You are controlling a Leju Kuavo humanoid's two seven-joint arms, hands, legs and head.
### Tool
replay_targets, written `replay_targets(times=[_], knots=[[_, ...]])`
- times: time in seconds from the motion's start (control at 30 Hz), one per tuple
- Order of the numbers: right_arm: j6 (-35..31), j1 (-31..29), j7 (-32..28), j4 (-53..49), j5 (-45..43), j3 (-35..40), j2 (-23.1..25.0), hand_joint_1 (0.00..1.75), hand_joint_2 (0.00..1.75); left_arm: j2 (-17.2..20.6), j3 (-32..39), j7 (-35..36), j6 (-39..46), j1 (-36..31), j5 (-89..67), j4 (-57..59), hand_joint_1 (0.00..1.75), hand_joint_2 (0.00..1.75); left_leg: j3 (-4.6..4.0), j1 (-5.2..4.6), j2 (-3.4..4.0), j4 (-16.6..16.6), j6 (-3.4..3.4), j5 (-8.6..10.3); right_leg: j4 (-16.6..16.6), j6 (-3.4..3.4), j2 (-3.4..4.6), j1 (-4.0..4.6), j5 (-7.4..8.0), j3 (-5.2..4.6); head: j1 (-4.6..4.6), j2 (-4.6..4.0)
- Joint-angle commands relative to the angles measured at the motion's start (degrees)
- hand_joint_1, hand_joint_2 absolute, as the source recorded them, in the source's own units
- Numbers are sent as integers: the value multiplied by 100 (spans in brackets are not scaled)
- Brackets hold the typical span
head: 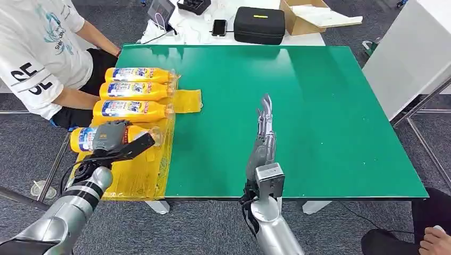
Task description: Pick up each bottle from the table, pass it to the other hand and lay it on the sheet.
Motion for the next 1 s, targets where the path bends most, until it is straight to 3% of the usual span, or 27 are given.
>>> replay_targets(times=[0.03,0.33,0.37,0.4,0.43,0.47,0.53,0.57,0.77,0.8,1.0], knots=[[237,-184,116,395,-117,-164,-105,0,0,283,-449,-215,-894,-202,-112,482,175,175,27,2,8,-1,7,-9,-5,-5,1,6,-6,27,-2,0],[480,-298,174,844,-219,-165,-2,0,0,298,-497,-552,-1415,-52,-91,481,175,175,25,0,9,-3,5,-7,-4,-5,3,3,-3,28,-2,0],[502,-305,172,885,-216,-145,4,0,0,296,-519,-556,-1476,-46,-104,492,161,175,23,-1,11,-5,5,-5,-6,-5,7,2,-1,25,-2,0],[515,-308,172,943,-222,-136,23,0,0,296,-509,-574,-1564,-28,-76,497,134,175,38,-1,16,-6,7,-10,-7,-7,10,3,-4,38,-2,0],[543,-321,168,998,-217,-117,28,0,0,310,-551,-591,-1676,-31,-95,513,82,175,24,-1,10,-6,5,-5,-5,-5,7,1,-1,25,-2,0],[565,-332,168,1049,-221,-120,39,0,0,321,-585,-605,-1788,-31,-98,520,16,175,41,-1,14,-8,7,-10,-7,-7,7,3,-5,41,0,0],[565,-332,168,1049,-221,-120,39,0,0,321,-585,-605,-1788,-31,-98,520,16,175,33,0,11,-7,5,-7,-7,-5,7,3,-3,35,-2,0],[582,-336,168,1084,-224,-120,44,0,0,333,-618,-621,-1879,-35,-109,530,2,175,66,1,19,-11,10,-17,-12,-11,8,7,-11,67,-2,2],[716,-411,180,1360,-244,-128,88,0,0,387,-716,-773,-2179,23,-47,494,0,175,49,-3,17,-10,7,-8,-9,-5,11,0,-3,51,-4,2],[752,-427,180,1400,-247,-137,97,0,0,391,-716,-804,-2270,25,7,492,0,0,41,-3,11,-9,5,-5,-7,-4,7,-1,-2,46,0,0],[822,-457,179,1496,-252,-161,113,0,0,478,-654,-1048,-2910,-9,282,484,0,0,56,-3,12,-10,6,-6,-7,-7,5,0,-3,61,0,0]])
